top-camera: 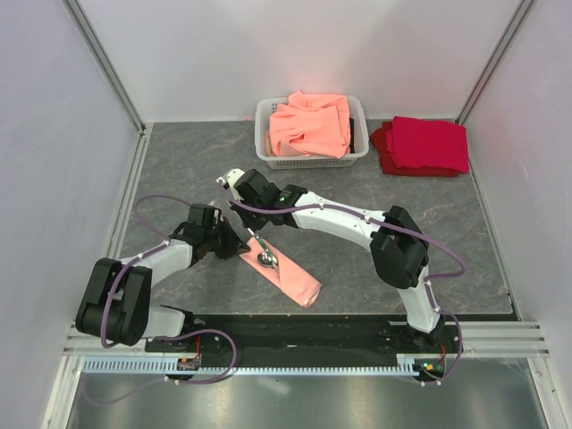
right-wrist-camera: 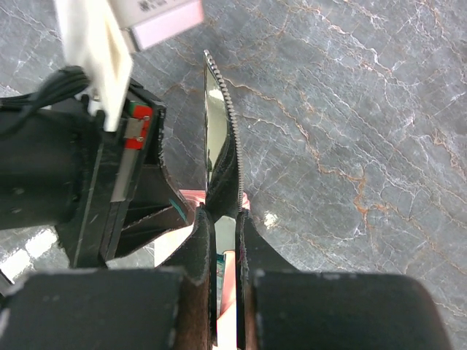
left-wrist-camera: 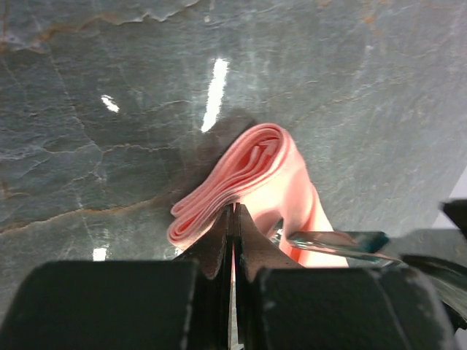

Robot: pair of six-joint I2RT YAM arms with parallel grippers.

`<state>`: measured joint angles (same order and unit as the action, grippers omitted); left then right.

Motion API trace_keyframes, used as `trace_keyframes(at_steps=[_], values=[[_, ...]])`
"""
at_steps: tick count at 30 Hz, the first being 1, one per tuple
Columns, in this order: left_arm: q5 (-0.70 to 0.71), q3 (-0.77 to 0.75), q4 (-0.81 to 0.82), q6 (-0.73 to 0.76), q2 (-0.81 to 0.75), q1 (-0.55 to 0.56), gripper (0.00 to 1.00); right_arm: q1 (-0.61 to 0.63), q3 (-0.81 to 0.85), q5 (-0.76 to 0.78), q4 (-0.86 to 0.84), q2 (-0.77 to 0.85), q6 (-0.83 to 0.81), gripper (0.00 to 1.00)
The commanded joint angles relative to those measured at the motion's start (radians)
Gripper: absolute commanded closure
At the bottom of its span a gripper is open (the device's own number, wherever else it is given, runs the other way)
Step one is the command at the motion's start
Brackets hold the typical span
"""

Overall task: Fold the napkin into a case and place the utensils inside
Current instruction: Insert the knife at the center of the board.

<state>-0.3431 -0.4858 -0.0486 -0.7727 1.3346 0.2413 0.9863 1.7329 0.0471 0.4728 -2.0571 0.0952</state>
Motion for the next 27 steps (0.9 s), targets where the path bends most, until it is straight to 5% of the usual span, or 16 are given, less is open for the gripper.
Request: trace_keyframes(at_steps=[1, 27], values=[[-0.011, -0.004, 0.038, -0.025, 0.047, -0.005, 0.98, 0.005, 0.014, -0.018, 0.007, 0.015, -0.037, 1.0], [0.044, 0.027, 0.019, -0.066, 0.028, -0.005, 0.98, 0.045, -0.182, -0.061, 0.021, 0.077, -0.018, 1.0]])
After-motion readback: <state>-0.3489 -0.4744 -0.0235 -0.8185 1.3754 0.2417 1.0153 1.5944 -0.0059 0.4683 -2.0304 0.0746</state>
